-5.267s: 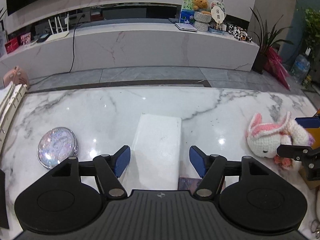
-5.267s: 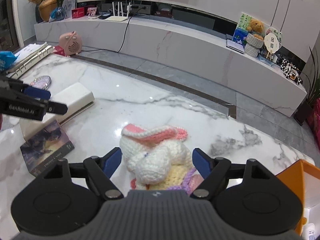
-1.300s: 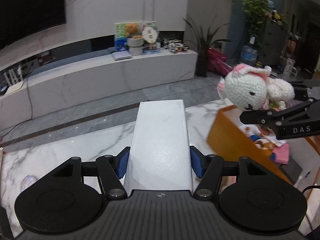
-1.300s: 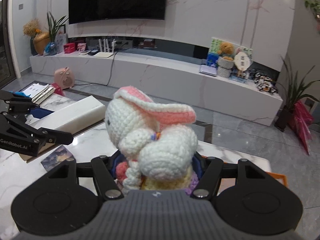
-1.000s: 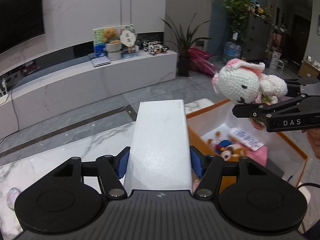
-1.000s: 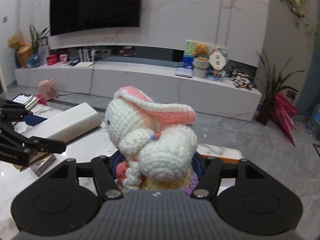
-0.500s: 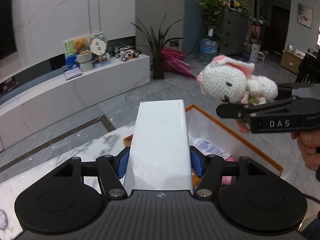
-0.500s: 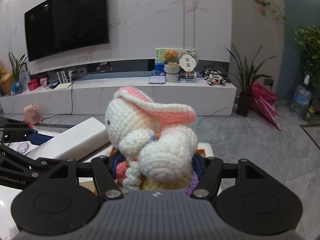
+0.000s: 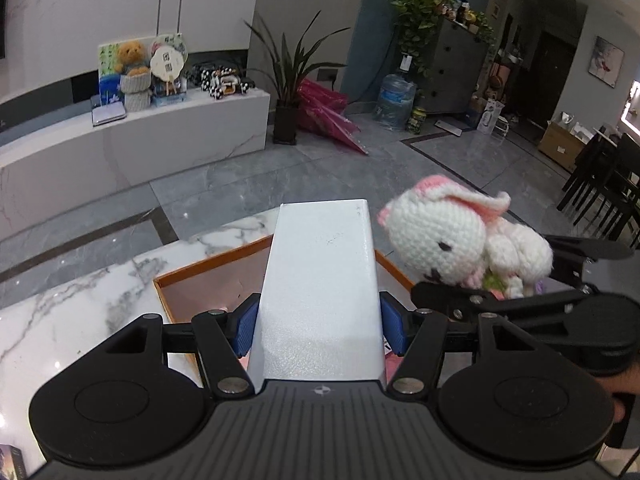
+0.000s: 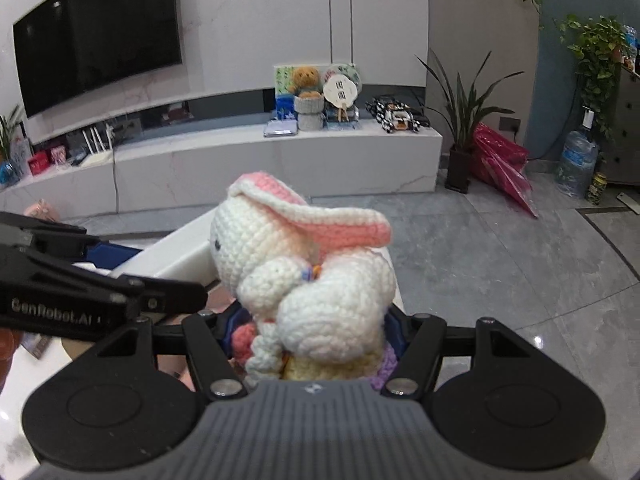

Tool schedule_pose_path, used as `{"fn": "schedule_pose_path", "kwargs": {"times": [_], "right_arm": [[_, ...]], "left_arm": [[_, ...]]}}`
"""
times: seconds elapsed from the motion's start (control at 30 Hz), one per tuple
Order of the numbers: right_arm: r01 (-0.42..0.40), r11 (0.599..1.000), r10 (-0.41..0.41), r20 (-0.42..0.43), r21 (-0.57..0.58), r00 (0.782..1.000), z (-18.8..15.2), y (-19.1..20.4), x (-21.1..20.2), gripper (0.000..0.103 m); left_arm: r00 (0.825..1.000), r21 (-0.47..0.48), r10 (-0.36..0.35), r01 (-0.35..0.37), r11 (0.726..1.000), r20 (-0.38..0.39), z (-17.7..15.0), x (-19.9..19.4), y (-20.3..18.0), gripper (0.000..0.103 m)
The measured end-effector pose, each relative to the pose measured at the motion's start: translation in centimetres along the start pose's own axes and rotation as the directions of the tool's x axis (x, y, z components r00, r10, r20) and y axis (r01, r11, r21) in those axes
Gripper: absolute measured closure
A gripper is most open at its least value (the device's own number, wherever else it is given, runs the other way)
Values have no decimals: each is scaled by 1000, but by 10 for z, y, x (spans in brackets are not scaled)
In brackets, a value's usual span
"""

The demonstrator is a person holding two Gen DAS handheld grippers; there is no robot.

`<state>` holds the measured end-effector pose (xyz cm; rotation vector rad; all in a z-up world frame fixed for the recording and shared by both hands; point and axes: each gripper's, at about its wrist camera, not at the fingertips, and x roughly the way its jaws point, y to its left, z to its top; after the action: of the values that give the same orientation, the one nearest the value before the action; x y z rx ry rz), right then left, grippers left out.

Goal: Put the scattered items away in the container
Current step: 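Carry the white box and crocheted bunny with both tools over the orange box, then lower the white box with the left tool while the right tool drops the bunny into the box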

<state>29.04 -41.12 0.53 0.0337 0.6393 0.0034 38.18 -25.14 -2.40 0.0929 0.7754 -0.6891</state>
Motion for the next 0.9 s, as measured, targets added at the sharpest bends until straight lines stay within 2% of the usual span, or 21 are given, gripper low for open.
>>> {"fn": "schedule_pose_path", "kwargs": {"times": [0.4, 0.7, 0.9], "right_arm": [[-12, 1000, 9, -130, -23, 991, -21, -5, 29, 36], [-26, 998, 15, -180, -57, 984, -28, -1, 41, 36], [-49, 990, 16, -246, -132, 969, -34, 8, 54, 36]], "left_arm": [[996, -8, 67, -68, 998, -59, -4, 35, 3, 32], [990, 8, 92, -92, 996, -111, -10, 52, 6, 32], [984, 24, 109, -107, 994, -138, -15, 59, 9, 32]]}}
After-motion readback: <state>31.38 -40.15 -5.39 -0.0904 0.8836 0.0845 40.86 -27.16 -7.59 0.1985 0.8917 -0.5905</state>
